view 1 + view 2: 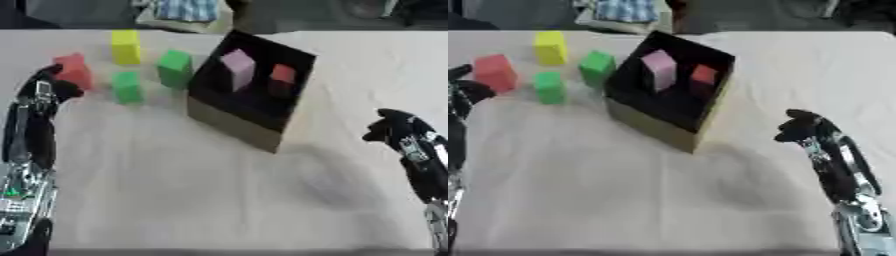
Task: Pick up objects on the table and place them in the box.
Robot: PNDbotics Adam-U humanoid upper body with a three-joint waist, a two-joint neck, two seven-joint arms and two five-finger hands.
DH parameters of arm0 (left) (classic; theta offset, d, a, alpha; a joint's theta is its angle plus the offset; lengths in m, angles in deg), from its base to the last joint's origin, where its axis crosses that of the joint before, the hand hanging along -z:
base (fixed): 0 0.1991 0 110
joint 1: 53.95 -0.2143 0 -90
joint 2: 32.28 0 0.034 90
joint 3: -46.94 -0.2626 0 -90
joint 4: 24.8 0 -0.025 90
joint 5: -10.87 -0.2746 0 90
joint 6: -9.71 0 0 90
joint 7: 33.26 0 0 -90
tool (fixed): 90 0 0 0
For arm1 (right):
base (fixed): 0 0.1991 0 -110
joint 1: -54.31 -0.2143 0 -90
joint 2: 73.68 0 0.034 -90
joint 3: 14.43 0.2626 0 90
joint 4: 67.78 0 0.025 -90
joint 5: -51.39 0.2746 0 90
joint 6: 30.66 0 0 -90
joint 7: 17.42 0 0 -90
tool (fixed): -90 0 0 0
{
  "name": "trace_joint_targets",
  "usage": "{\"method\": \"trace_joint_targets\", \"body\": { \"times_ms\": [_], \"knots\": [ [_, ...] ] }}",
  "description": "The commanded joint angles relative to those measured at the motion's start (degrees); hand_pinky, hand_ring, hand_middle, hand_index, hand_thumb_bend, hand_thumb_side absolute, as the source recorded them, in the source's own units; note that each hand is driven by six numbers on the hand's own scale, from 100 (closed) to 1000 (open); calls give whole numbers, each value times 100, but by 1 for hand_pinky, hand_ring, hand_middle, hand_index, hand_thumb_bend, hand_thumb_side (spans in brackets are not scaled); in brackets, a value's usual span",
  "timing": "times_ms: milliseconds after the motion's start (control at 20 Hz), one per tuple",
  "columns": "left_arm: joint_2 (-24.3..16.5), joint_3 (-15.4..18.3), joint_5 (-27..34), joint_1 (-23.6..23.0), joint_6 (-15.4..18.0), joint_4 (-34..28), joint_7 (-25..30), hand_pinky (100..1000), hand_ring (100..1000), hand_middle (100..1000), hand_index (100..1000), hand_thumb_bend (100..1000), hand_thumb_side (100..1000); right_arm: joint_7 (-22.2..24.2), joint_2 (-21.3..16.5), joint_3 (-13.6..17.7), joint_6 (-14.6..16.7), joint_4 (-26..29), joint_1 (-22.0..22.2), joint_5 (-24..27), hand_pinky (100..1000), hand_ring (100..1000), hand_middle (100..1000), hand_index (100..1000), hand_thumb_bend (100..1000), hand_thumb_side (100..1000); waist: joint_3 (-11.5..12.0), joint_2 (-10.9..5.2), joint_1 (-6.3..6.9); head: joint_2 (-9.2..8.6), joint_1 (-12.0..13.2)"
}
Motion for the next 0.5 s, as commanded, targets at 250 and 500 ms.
{"method": "trace_joint_targets", "body": {
  "times_ms": [250, 500],
  "knots": [
    [-58, 27, 30, 69, -5, -107, -1, 834, 612, 536, 818, 100, 842, -13, -91, -3, 7, 116, -59, -7, 681, 600, 600, 800, 100, 666, 1, -23, -43, -56, 5],
    [-56, 33, 27, 63, -7, -109, -5, 834, 612, 536, 818, 100, 843, -16, -90, -1, 7, 115, -58, -6, 682, 600, 600, 800, 100, 666, 1, -21, -47, -54, 7]
  ]
}}
